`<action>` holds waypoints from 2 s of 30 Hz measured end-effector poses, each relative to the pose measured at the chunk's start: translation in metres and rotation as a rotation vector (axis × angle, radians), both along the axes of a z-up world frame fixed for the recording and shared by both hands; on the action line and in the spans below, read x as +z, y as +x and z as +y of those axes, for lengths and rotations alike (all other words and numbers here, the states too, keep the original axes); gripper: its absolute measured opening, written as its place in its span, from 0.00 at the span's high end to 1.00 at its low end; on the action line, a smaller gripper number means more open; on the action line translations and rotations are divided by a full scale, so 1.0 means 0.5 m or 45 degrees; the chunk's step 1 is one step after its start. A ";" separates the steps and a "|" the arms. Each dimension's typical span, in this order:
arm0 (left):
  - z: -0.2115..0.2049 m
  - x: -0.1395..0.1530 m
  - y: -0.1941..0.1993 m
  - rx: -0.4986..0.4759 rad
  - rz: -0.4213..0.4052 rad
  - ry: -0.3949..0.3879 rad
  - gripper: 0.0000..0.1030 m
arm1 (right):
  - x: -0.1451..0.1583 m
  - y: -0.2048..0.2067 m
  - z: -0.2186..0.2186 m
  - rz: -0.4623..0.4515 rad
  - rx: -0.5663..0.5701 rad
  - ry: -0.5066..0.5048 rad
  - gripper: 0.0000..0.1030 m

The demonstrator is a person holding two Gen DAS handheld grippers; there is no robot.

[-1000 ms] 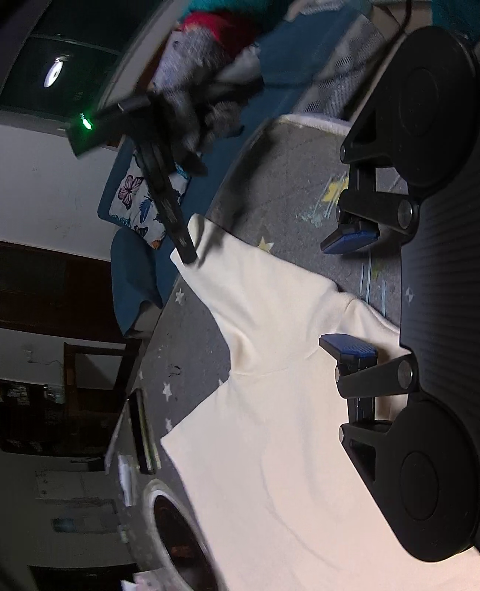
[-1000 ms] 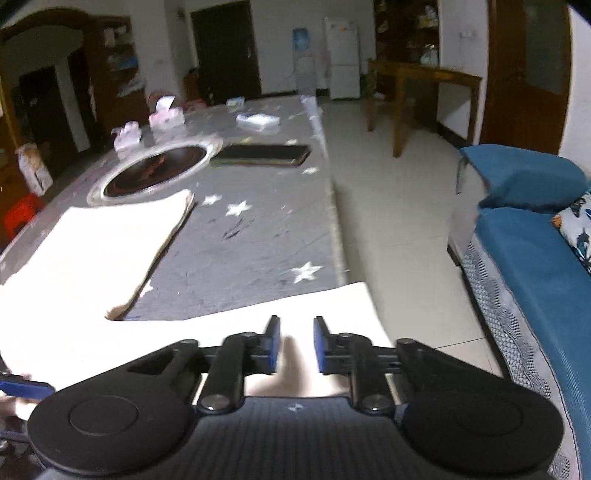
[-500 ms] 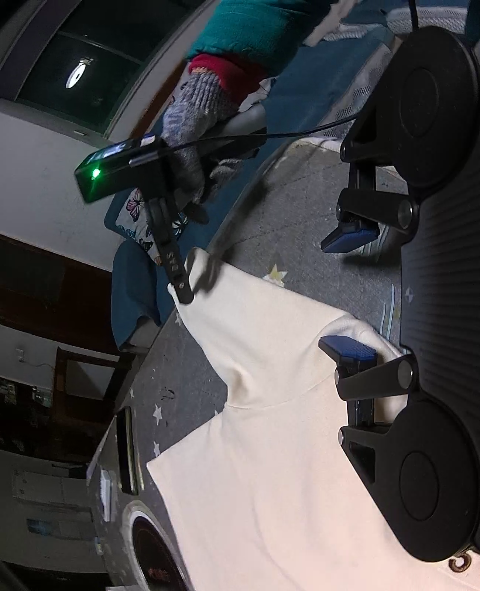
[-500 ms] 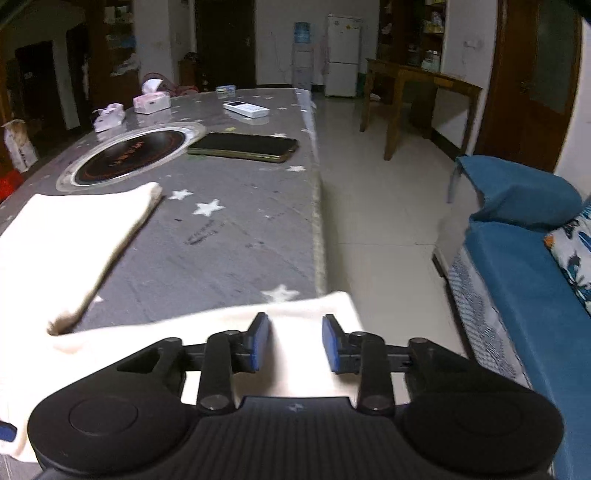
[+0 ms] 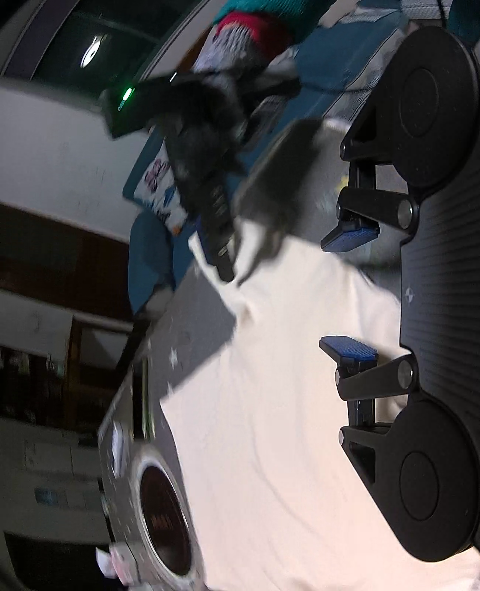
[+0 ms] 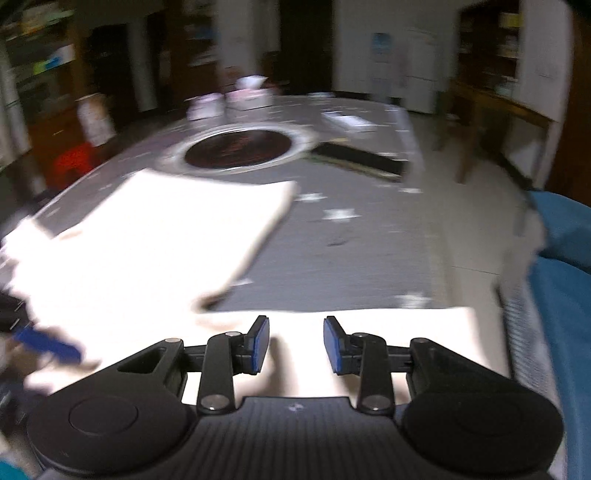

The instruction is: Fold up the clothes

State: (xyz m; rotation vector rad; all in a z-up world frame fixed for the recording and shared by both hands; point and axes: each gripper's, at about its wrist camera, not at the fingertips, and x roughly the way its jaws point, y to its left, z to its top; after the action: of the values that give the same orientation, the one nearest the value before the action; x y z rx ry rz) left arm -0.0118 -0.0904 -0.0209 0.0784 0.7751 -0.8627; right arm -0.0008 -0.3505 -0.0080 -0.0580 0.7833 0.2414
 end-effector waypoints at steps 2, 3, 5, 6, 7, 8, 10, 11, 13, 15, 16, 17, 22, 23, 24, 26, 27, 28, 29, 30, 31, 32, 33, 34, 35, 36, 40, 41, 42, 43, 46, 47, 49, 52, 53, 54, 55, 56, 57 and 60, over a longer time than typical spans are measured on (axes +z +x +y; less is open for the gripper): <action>0.021 -0.007 0.001 0.037 0.026 0.009 0.48 | -0.010 -0.004 0.028 0.024 0.058 -0.019 0.68; 0.031 -0.010 -0.001 0.048 0.038 0.007 0.48 | -0.017 -0.004 0.035 0.040 0.072 -0.028 0.68; 0.055 -0.008 -0.007 0.074 0.034 0.001 0.48 | -0.033 -0.007 0.041 0.069 0.080 -0.046 0.66; 0.071 -0.004 -0.008 0.096 0.030 -0.010 0.48 | -0.034 -0.011 0.040 0.066 0.077 -0.050 0.65; 0.087 0.000 -0.008 0.120 0.026 -0.021 0.48 | -0.031 -0.013 0.037 0.069 0.074 -0.051 0.64; 0.105 0.005 -0.004 0.154 0.023 -0.034 0.48 | -0.026 -0.014 0.037 0.067 0.073 -0.053 0.64; 0.143 0.014 0.004 0.236 -0.006 -0.037 0.48 | -0.018 -0.014 0.038 0.061 0.080 -0.058 0.63; 0.163 0.017 0.009 0.285 -0.024 -0.033 0.48 | -0.012 -0.018 0.045 0.056 0.096 -0.059 0.63; 0.209 0.021 0.023 0.396 -0.035 -0.028 0.48 | -0.007 -0.020 0.065 0.045 0.129 -0.059 0.63; 0.251 0.023 0.041 0.500 -0.037 -0.016 0.48 | 0.001 -0.024 0.091 0.031 0.184 -0.056 0.63; 0.273 0.023 0.047 0.545 -0.044 -0.005 0.49 | 0.005 -0.026 0.105 0.023 0.215 -0.054 0.63; 0.290 0.023 0.055 0.579 -0.049 0.007 0.49 | 0.008 -0.026 0.116 0.018 0.238 -0.052 0.63; 0.371 0.018 0.096 0.755 -0.076 0.078 0.51 | 0.017 -0.022 0.198 0.004 0.401 -0.049 0.62; 0.386 0.016 0.104 0.791 -0.080 0.093 0.51 | 0.016 -0.021 0.213 0.004 0.429 -0.048 0.62; 0.403 0.015 0.105 0.824 -0.094 0.109 0.51 | 0.014 -0.020 0.234 0.008 0.458 -0.042 0.62; 0.433 0.011 0.108 0.902 -0.134 0.173 0.51 | 0.013 -0.018 0.261 0.015 0.505 -0.028 0.62; 0.451 0.009 0.109 0.939 -0.138 0.194 0.51 | 0.013 -0.018 0.274 0.018 0.529 -0.020 0.62; 0.468 0.006 0.111 0.976 -0.142 0.215 0.51 | 0.013 -0.018 0.287 0.021 0.555 -0.014 0.62; 0.481 0.005 0.112 1.013 -0.142 0.233 0.51 | 0.015 -0.021 0.303 0.019 0.592 -0.010 0.62; 0.494 0.002 0.115 1.052 -0.141 0.255 0.51 | 0.017 -0.023 0.319 0.016 0.628 -0.007 0.62; 0.508 0.000 0.117 1.091 -0.144 0.277 0.51 | 0.020 -0.027 0.332 0.009 0.659 -0.005 0.62; 0.519 -0.001 0.119 1.120 -0.147 0.286 0.51 | 0.024 -0.031 0.346 0.002 0.689 -0.003 0.62; 0.532 -0.001 0.121 1.148 -0.149 0.287 0.51 | 0.027 -0.035 0.359 -0.004 0.719 0.000 0.60; 0.545 0.000 0.120 1.178 -0.152 0.284 0.50 | 0.031 -0.038 0.371 -0.009 0.746 0.004 0.58; 0.555 0.001 0.118 1.203 -0.154 0.278 0.50 | 0.033 -0.042 0.384 -0.014 0.779 0.008 0.58; 0.565 0.002 0.117 1.226 -0.155 0.272 0.50 | 0.032 -0.046 0.397 -0.015 0.810 0.008 0.58; 0.579 -0.005 0.117 1.231 -0.135 0.272 0.49 | 0.023 -0.059 0.447 -0.007 0.917 -0.013 0.58; 0.579 -0.009 0.119 1.226 -0.132 0.286 0.50 | 0.018 -0.061 0.455 -0.003 0.934 -0.020 0.59; 0.579 -0.013 0.121 1.221 -0.129 0.299 0.50 | 0.012 -0.064 0.465 0.000 0.954 -0.033 0.60; 0.581 -0.017 0.125 1.217 -0.123 0.303 0.50 | 0.006 -0.067 0.474 0.002 0.972 -0.047 0.61; 0.587 -0.023 0.128 1.222 -0.114 0.285 0.61 | -0.011 -0.072 0.493 0.010 0.984 -0.095 0.67; 0.589 -0.022 0.128 1.222 -0.118 0.282 0.69 | -0.015 -0.073 0.497 0.013 0.978 -0.109 0.69; 0.590 -0.021 0.129 1.213 -0.125 0.283 0.87 | -0.022 -0.071 0.497 0.023 0.962 -0.123 0.79; 0.583 -0.019 0.128 1.206 -0.150 0.314 0.97 | -0.022 -0.075 0.493 0.015 0.959 -0.133 0.89; 0.583 -0.017 0.126 1.211 -0.157 0.320 0.99 | -0.020 -0.076 0.490 0.017 0.957 -0.129 0.91; 0.583 -0.016 0.125 1.217 -0.164 0.325 0.99 | -0.018 -0.077 0.488 0.023 0.957 -0.120 0.91; 0.586 -0.013 0.120 1.227 -0.169 0.322 1.00 | -0.016 -0.079 0.484 0.030 0.964 -0.113 0.92; 0.589 -0.010 0.115 1.236 -0.174 0.319 1.00 | -0.015 -0.081 0.481 0.038 0.971 -0.108 0.92; 0.592 -0.007 0.111 1.245 -0.178 0.317 1.00 | -0.013 -0.085 0.477 0.043 0.980 -0.106 0.92; 0.596 -0.008 0.106 1.255 -0.175 0.368 1.00 | -0.017 -0.099 0.472 0.041 1.009 -0.127 0.92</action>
State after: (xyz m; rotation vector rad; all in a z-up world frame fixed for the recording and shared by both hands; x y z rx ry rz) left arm 0.0414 0.2079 -0.0249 0.0041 0.6883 0.1895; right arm -0.0503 -0.1146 -0.0163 -0.4636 0.7739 0.9547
